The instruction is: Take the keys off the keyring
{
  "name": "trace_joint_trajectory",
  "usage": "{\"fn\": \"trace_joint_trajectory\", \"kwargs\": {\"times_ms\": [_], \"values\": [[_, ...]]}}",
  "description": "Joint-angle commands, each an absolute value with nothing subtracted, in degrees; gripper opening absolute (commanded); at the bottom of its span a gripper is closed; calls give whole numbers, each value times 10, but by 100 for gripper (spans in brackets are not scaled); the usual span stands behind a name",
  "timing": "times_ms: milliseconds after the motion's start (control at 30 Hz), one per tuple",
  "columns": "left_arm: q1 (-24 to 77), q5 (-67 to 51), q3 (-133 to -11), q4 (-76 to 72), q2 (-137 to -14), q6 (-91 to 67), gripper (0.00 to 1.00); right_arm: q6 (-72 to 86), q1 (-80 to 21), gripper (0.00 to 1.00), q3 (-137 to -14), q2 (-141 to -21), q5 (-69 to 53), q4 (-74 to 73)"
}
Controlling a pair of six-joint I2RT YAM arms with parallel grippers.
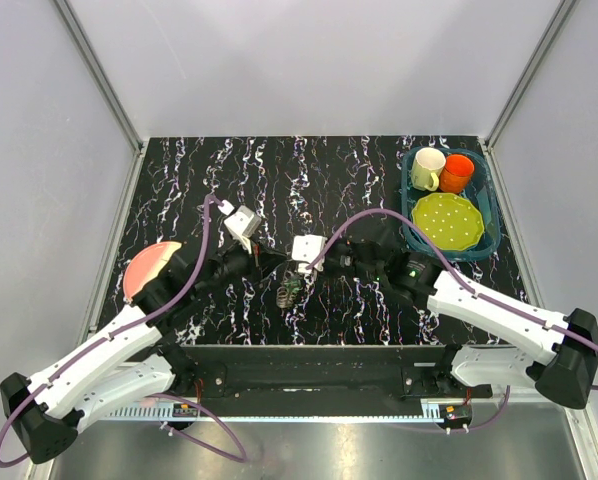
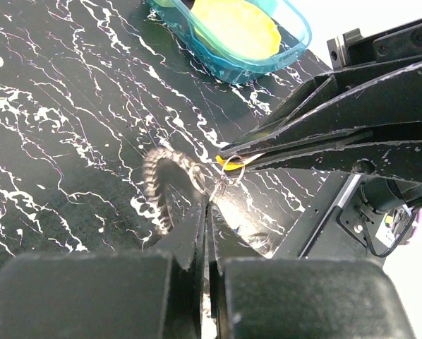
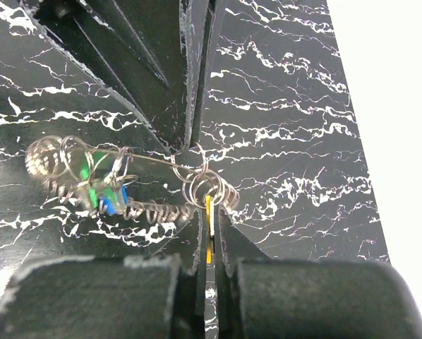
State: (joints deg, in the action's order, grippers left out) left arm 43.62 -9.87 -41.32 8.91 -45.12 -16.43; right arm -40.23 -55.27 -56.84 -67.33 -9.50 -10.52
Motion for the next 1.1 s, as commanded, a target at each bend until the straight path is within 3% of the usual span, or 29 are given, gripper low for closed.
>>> {"fn": "trace_joint_trajectory", "kwargs": {"times_ms": [0, 767, 1067], "values": [[433, -89, -433, 52, -451, -172, 0, -403, -553, 0, -584, -673, -87, -65], [433, -115, -448, 40, -468, -178, 0, -415, -590, 0, -629, -703, -81, -68], [434, -118, -439, 37, -458, -172, 0, -389, -590, 0, -643, -715, -13, -81]]}}
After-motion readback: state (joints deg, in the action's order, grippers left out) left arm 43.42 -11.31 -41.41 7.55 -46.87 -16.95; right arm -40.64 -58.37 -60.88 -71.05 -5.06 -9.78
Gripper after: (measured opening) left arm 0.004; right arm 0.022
